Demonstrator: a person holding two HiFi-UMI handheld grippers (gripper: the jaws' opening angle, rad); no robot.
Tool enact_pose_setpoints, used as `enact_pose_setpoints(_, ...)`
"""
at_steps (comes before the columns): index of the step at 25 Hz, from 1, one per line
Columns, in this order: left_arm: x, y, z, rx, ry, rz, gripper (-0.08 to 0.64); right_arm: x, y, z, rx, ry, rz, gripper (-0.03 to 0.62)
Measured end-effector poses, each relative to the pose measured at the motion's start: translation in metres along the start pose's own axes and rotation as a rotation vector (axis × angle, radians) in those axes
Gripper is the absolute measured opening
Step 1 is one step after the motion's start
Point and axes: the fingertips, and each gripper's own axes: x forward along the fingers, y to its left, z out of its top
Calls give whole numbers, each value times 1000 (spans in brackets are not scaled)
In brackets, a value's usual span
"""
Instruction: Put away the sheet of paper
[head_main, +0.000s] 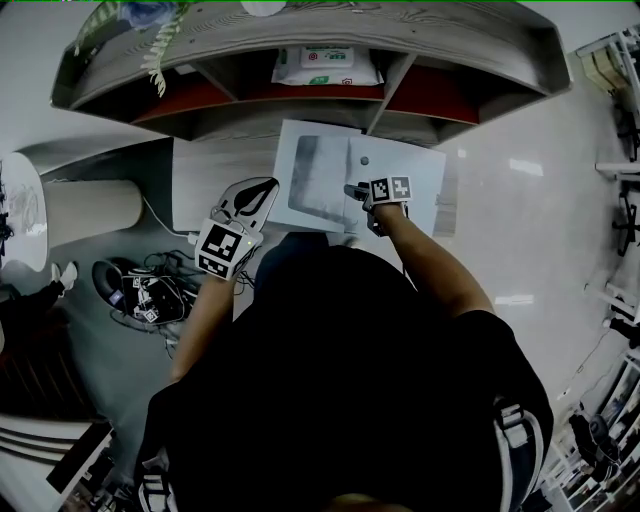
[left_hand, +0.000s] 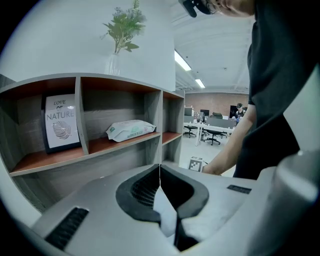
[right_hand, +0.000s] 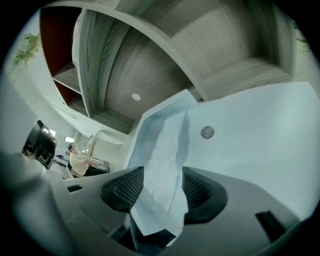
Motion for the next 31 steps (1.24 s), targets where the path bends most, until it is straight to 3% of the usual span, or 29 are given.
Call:
enact_pose_setpoints(14, -2, -26, 6, 22, -22, -15, 21, -57, 0, -1, -96, -93, -42, 232)
enact_pose_setpoints(23, -8, -35, 10, 25, -36, -12, 21, -107, 6, 4, -144, -187, -75, 158)
enact_pose_setpoints(31, -15, -48, 8, 33, -39, -9, 21, -140, 23, -1, -246, -251, -102, 98)
